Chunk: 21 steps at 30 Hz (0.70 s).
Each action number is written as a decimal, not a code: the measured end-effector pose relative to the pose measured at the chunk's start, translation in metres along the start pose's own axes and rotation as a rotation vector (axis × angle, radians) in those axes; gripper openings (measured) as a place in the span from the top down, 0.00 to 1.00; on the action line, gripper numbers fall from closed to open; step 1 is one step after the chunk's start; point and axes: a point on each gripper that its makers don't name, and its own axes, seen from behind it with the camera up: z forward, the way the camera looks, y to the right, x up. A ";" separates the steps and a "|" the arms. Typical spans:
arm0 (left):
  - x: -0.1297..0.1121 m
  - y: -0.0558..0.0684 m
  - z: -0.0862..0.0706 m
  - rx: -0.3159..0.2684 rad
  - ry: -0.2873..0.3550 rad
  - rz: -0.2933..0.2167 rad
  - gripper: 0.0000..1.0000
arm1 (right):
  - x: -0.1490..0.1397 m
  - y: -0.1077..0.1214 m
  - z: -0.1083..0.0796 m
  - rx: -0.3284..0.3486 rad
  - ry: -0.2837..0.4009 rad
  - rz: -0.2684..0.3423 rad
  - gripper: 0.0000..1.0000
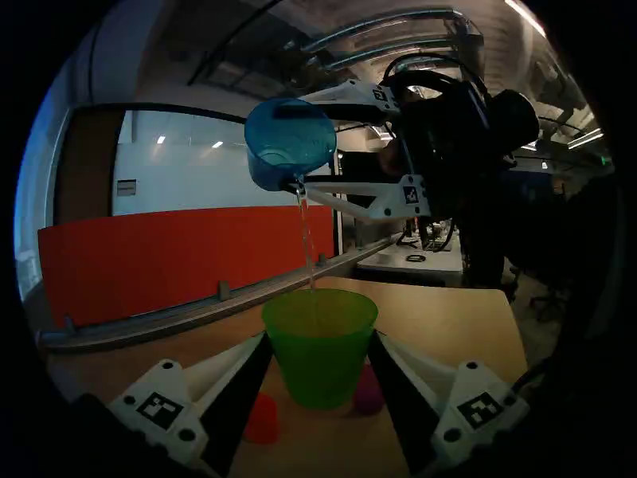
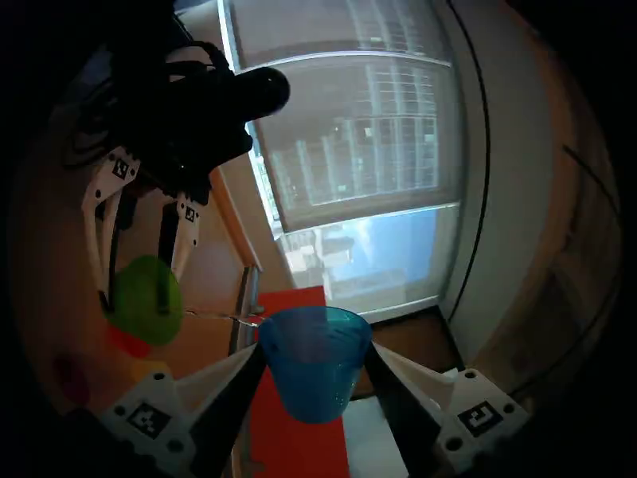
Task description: Pour water
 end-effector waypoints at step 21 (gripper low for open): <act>0.007 -0.001 0.000 0.003 0.015 0.000 0.18 | 0.004 0.008 -0.002 -0.007 -0.002 -0.062 0.12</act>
